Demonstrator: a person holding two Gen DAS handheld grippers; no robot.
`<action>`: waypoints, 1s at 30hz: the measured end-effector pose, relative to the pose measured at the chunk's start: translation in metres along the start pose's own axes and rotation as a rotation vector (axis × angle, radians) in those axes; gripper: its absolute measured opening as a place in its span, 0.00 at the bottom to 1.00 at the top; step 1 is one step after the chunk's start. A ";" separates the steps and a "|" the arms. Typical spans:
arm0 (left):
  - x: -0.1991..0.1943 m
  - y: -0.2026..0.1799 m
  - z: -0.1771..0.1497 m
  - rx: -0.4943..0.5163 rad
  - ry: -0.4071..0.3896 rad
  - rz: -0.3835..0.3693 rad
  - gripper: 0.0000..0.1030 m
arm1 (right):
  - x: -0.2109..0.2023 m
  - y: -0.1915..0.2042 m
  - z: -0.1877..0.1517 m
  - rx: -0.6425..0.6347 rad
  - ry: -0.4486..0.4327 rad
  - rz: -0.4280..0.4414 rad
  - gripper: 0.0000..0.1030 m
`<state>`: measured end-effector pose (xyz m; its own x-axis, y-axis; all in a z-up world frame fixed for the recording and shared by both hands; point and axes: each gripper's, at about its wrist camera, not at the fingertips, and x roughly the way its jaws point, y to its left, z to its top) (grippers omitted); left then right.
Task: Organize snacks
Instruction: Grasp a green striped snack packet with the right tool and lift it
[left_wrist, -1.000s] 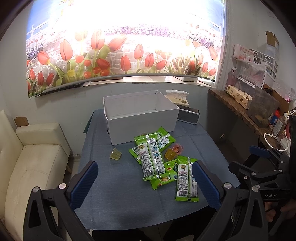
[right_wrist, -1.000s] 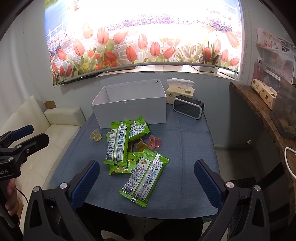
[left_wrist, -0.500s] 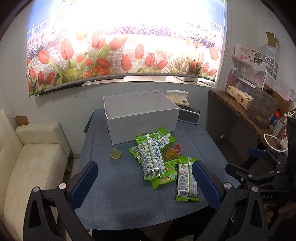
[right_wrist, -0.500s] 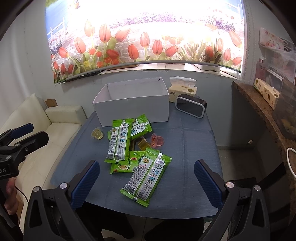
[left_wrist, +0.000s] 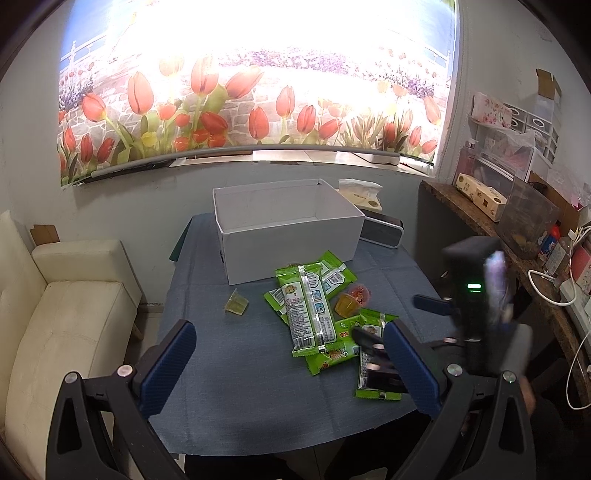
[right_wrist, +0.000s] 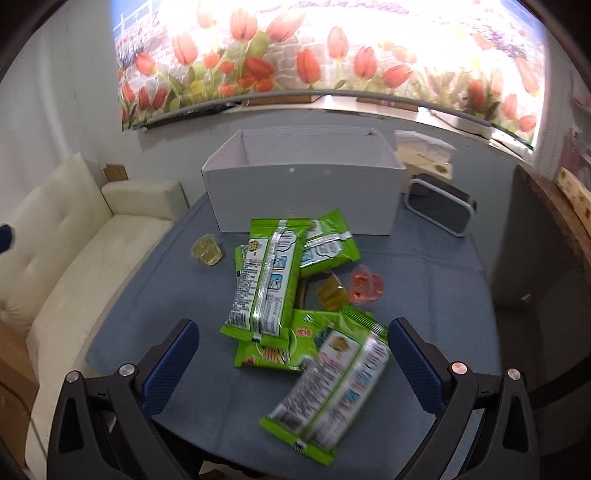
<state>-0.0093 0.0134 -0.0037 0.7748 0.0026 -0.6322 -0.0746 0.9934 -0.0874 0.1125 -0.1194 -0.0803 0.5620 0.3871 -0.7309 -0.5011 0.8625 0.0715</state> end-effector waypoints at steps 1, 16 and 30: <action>-0.001 0.002 -0.001 0.000 -0.001 0.003 1.00 | 0.012 0.004 0.003 -0.004 0.012 0.001 1.00; 0.004 0.040 -0.018 -0.070 0.028 0.021 1.00 | 0.143 0.051 0.019 -0.109 0.212 -0.150 0.77; 0.026 0.053 -0.016 -0.035 0.023 -0.008 1.00 | 0.072 0.020 0.021 -0.061 0.100 -0.042 0.70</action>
<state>-0.0028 0.0643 -0.0372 0.7605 -0.0085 -0.6493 -0.0905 0.9888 -0.1190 0.1566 -0.0671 -0.1170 0.5165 0.3137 -0.7967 -0.5190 0.8548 0.0001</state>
